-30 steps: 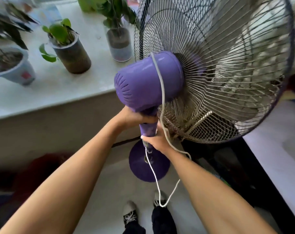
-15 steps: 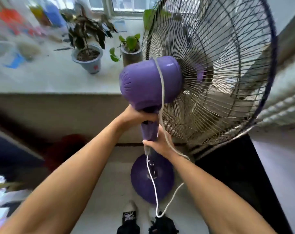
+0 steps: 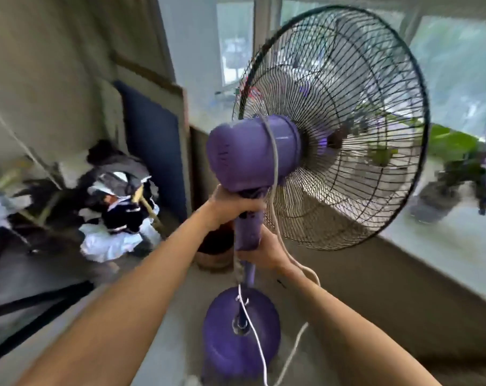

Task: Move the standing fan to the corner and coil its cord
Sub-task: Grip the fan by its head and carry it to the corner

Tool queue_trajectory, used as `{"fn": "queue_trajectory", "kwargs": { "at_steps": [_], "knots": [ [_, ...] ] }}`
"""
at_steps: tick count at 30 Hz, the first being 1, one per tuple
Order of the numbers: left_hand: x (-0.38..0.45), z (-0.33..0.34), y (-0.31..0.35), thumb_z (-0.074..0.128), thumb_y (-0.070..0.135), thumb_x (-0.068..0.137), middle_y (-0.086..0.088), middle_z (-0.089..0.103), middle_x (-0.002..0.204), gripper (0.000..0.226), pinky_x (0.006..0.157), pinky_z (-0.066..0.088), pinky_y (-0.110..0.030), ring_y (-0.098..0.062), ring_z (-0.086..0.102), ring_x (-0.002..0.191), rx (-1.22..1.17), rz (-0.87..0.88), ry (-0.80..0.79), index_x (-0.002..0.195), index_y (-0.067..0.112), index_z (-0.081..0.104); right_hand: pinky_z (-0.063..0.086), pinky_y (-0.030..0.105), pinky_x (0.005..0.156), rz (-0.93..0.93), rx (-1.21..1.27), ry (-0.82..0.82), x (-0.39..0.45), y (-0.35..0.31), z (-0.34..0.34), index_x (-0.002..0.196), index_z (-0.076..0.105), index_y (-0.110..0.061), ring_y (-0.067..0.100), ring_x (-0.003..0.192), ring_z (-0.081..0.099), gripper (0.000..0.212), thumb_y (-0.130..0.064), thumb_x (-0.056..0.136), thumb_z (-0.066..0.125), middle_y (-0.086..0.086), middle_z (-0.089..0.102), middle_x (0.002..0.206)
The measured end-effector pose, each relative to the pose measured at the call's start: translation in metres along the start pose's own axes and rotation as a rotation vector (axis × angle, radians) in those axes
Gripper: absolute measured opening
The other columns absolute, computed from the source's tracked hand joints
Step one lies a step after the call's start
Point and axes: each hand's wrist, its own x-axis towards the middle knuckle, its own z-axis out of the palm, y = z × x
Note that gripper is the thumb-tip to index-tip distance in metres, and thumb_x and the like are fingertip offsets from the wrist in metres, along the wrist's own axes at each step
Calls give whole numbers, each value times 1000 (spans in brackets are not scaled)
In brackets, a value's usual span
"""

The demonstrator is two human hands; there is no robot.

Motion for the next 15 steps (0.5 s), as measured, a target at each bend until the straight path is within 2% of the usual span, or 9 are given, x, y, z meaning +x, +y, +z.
{"fn": "queue_trajectory", "kwargs": {
  "at_steps": [3,5,7,9,12,15],
  "knots": [
    [-30,-56,-13,90,20,58,14,74,83,35,69,54,-15,3,63,75,9,-36,162,90,22,74,57,49,77,-98,-18,-131,7,-35,46,105,59,-22,30,89,70,65,-39,46,81,8,73,93],
    [-51,-88,-19,89,19,61,25,71,73,27,62,49,-9,9,61,69,31,-53,233,80,27,72,58,50,74,-139,-12,-190,7,-54,77,106,59,-25,30,86,71,69,-38,43,82,6,74,92],
    [-74,-119,-26,88,18,63,23,71,75,26,64,48,-7,13,61,68,24,-71,320,78,29,70,59,50,72,-196,-28,-257,5,-72,107,106,59,-25,31,85,70,71,-40,41,83,6,73,91],
    [-106,-151,-34,88,19,62,31,68,66,26,60,43,-1,22,56,62,31,-86,424,73,31,67,58,49,71,-249,-82,-337,-5,-95,139,104,59,-21,32,84,69,72,-44,41,83,8,72,91],
    [-155,-192,-46,85,32,50,22,72,79,32,66,51,-10,9,63,72,-20,-138,555,79,28,72,59,48,72,-293,-110,-434,-25,-123,186,107,61,-21,29,85,71,76,-45,39,85,6,74,94],
    [-213,-234,-64,81,36,43,22,66,73,30,55,46,-8,16,56,56,-61,-173,711,71,28,70,60,46,74,-369,-131,-536,-61,-154,237,107,63,-21,25,86,71,78,-47,36,84,3,75,94]
  ]
}}
